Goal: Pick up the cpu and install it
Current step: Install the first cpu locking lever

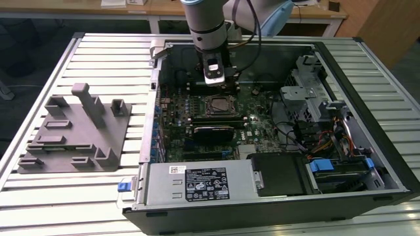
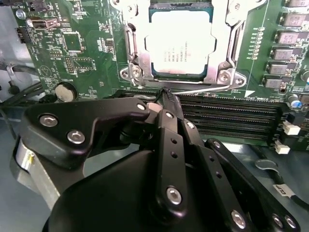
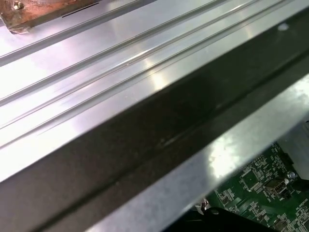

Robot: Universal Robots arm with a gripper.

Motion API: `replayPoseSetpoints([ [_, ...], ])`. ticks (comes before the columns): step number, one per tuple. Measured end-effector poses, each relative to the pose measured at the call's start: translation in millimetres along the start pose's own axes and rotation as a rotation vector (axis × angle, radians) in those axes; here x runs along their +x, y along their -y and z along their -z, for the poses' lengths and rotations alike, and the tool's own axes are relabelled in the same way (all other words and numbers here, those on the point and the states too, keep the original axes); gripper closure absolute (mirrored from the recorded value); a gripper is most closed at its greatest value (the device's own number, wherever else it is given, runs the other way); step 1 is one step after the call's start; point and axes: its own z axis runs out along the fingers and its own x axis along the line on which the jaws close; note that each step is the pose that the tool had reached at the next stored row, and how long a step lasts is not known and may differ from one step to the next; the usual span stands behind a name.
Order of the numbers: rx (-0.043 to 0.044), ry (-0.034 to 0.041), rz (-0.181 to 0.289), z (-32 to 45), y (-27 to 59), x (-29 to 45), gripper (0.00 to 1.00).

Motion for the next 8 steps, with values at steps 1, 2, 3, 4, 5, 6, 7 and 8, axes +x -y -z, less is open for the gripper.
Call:
replayPoseSetpoints([
  [1, 0.0001, 0.0001, -0.001, -0.1, 0.1, 0.1, 0.89],
  [2, 0.0003, 0.0004, -0.002, -0.3, 0.2, 0.1, 0.89],
  [3, 0.0002, 0.0007, -0.002, -0.6, 0.3, 0.2, 0.89],
  [4, 0.0003, 0.001, -0.003, -0.8, 0.4, 0.3, 0.89],
  [5, 0.0002, 0.0014, -0.003, -1.1, 0.6, 0.2, 0.89],
  [6, 0.0001, 0.0016, -0.003, -1.3, 1.0, 0.0, 0.89],
  [7, -0.0002, 0.0018, -0.003, -1.5, 1.4, -0.2, 0.89],
  [8, -0.0004, 0.002, -0.003, -1.7, 1.9, -0.4, 0.89],
])
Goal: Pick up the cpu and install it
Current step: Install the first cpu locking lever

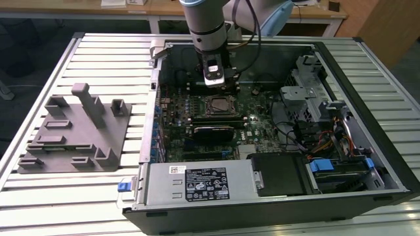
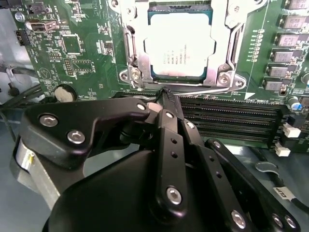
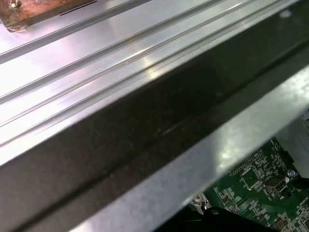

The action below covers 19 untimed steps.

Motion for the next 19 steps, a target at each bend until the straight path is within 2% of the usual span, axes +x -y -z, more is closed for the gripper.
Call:
replayPoseSetpoints([
  [14, -0.0014, 0.0011, 0.0, -0.8, 5.3, -3.0, 0.89],
  [19, -0.0105, -0.0055, -0.003, 4.4, 4.2, -4.1, 0.89],
])
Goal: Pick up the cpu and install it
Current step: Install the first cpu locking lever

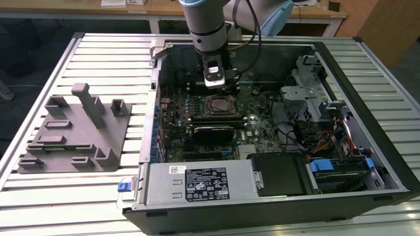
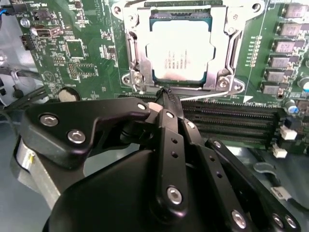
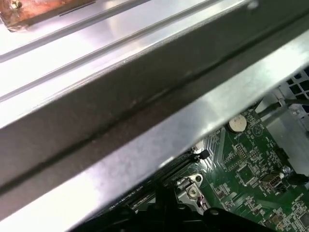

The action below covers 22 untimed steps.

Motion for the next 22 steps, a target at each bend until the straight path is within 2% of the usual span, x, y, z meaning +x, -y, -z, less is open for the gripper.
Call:
replayPoseSetpoints([
  [2, -0.0038, -0.0034, -0.001, 1.9, -0.4, -0.4, 0.89],
  [5, -0.0062, -0.0048, -0.002, 1.8, -0.5, -0.4, 0.89],
  [22, -0.0066, -0.0045, -0.009, 0.1, -7.1, 1.0, 0.89],
])
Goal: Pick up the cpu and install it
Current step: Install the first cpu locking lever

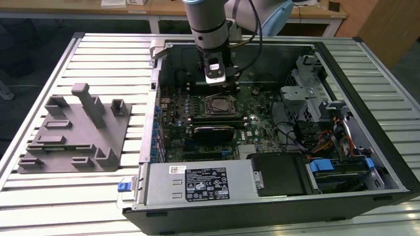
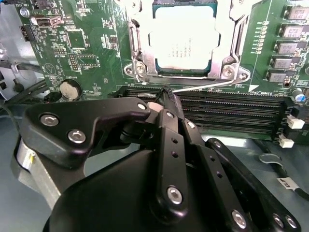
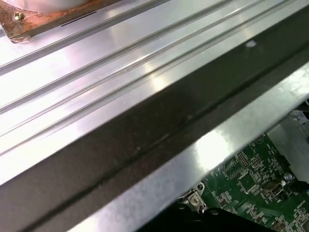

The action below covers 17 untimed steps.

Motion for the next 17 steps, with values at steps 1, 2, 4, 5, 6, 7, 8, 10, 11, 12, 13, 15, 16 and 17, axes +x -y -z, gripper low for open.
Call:
replayPoseSetpoints([
  [1, -0.0002, -0.0002, 0.001, -0.3, -0.2, -0.2, 0.89],
  [2, -0.0001, -0.0002, 0.002, -0.7, -0.4, -0.5, 0.89],
  [4, 0.0014, 0.0001, 0.006, -1.7, -0.7, -1.2, 0.89],
  [5, 0.0021, 0.0004, 0.008, -2.3, -0.9, -1.7, 0.89],
  [6, 0.003, 0.0007, 0.011, -2.9, -1.2, -2.2, 0.89],
  [7, 0.0042, 0.0013, 0.014, -3.4, -1.4, -2.6, 0.89],
  [8, 0.007, 0.0029, 0.016, -3.7, -1.5, -2.7, 0.89],
  [10, 0.0134, 0.0067, 0.02, -4.3, -1.5, -2.9, 0.89],
  [11, 0.0165, 0.0085, 0.022, -4.5, -1.5, -3.0, 0.89],
  [12, 0.0197, 0.0105, 0.024, -4.7, -1.5, -3.0, 0.89],
  [13, 0.0231, 0.0125, 0.025, -4.9, -1.5, -3.1, 0.89],
  [15, 0.0298, 0.0167, 0.028, -5.4, -1.4, -3.1, 0.89],
  [16, 0.0329, 0.0186, 0.029, -5.6, -1.4, -3.1, 0.89],
  [17, 0.0358, 0.0203, 0.03, -5.9, -1.3, -3.0, 0.89],
])
